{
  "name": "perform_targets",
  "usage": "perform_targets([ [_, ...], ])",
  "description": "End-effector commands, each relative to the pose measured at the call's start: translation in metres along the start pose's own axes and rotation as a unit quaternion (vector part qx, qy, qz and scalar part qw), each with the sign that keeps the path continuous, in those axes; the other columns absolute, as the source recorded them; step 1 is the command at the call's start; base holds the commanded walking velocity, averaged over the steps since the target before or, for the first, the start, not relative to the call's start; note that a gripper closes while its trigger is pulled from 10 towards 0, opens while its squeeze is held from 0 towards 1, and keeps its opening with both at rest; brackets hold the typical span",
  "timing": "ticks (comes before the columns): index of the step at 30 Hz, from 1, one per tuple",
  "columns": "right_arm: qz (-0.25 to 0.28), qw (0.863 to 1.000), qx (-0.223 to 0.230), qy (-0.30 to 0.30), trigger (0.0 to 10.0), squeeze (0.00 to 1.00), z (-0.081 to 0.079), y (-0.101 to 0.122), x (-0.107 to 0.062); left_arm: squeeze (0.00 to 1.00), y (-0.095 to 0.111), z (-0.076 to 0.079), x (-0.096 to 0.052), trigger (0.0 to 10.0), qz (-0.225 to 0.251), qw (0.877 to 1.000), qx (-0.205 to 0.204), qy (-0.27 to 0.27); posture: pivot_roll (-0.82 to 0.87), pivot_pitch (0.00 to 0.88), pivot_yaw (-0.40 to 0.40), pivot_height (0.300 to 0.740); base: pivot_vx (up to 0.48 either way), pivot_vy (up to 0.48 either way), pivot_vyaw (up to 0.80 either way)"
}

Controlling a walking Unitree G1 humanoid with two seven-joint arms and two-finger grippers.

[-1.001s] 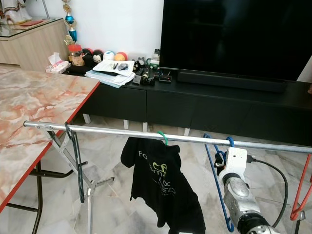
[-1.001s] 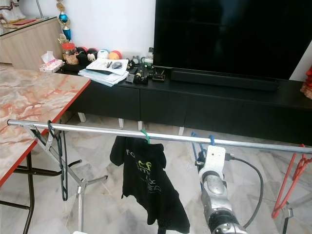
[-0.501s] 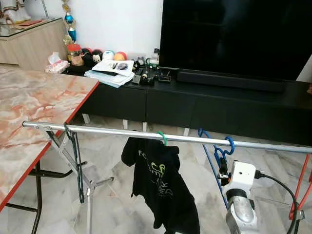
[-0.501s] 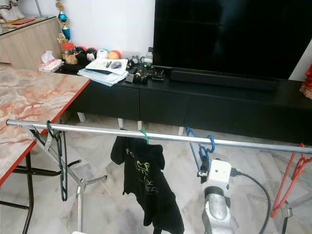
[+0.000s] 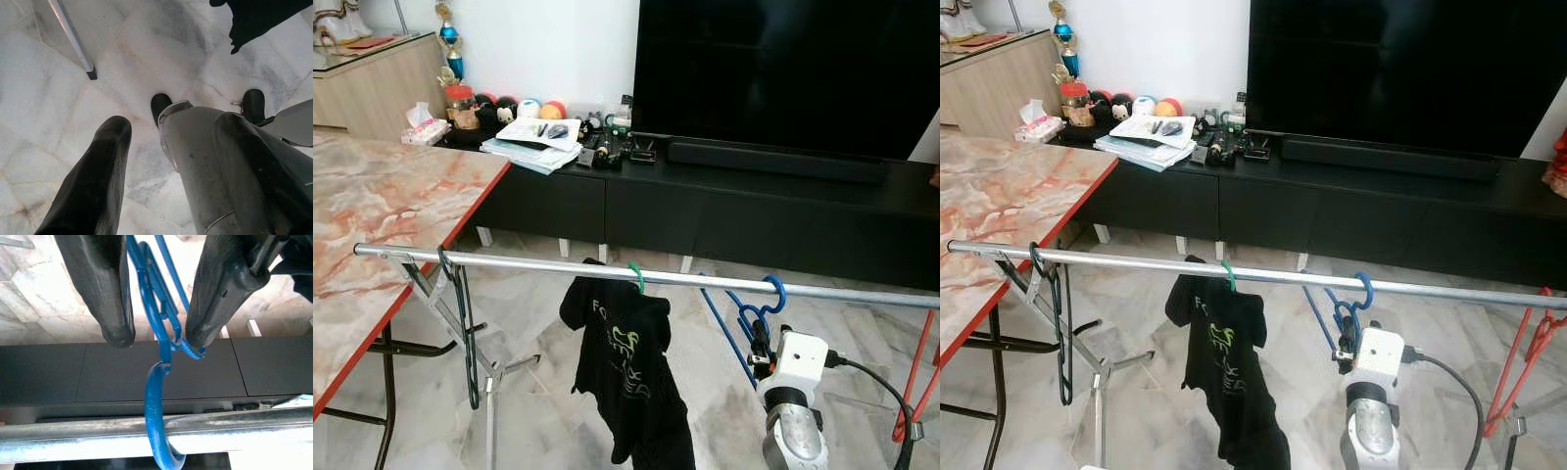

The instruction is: Hang hanger

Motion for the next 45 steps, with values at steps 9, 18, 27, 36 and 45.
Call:
perform_targets([
  [9,-0.001,1.000,0.001,0.003,10.0,0.00,-0.0038,0.0005,-0.0022,0.00,-0.0198,0.0062,-0.0032,10.0,-0.032,0.999,0.018,-0.013,0.13,0.000,-0.032,0.740,0.000,0.000,0.00],
  [18,-0.005,1.000,0.002,0.004,10.0,0.00,-0.0058,-0.0015,-0.0024,0.00,-0.0208,0.0055,-0.0036,10.0,-0.032,0.999,0.021,-0.014,0.13,0.000,-0.030,0.740,0.000,0.000,0.00],
  [27,-0.010,1.000,0.001,0.003,10.0,0.00,-0.0051,-0.0038,-0.0029,0.00,-0.0212,0.0054,-0.0038,10.0,-0.031,0.999,0.023,-0.015,0.14,0.000,-0.030,0.740,-0.268,0.000,0.00],
  [36,-0.016,1.000,-0.001,0.006,10.0,0.00,-0.0060,-0.0054,-0.0013,0.00,-0.0207,0.0045,-0.0037,10.0,-0.031,0.999,0.021,-0.014,0.14,0.000,-0.033,0.740,-0.308,0.000,0.00],
  [45,-0.020,1.000,0.002,0.008,10.0,0.00,-0.0081,-0.0074,-0.0005,0.00,-0.0197,0.0036,-0.0036,10.0,-0.030,0.999,0.019,-0.012,0.14,0.000,-0.035,0.740,-0.323,0.000,0.00],
])
Point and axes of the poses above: a point about 5 cm out from each wrist's last joint towards the gripper, its own x axis pointing out of the wrist towards the gripper, its own y axis along the axis of the wrist's last joint, z = x × y, the point moved 3 cm from there along x, pointing out of the wrist towards the gripper, and after that the axes turned 13 degrees about x, right-handed, at the moved point
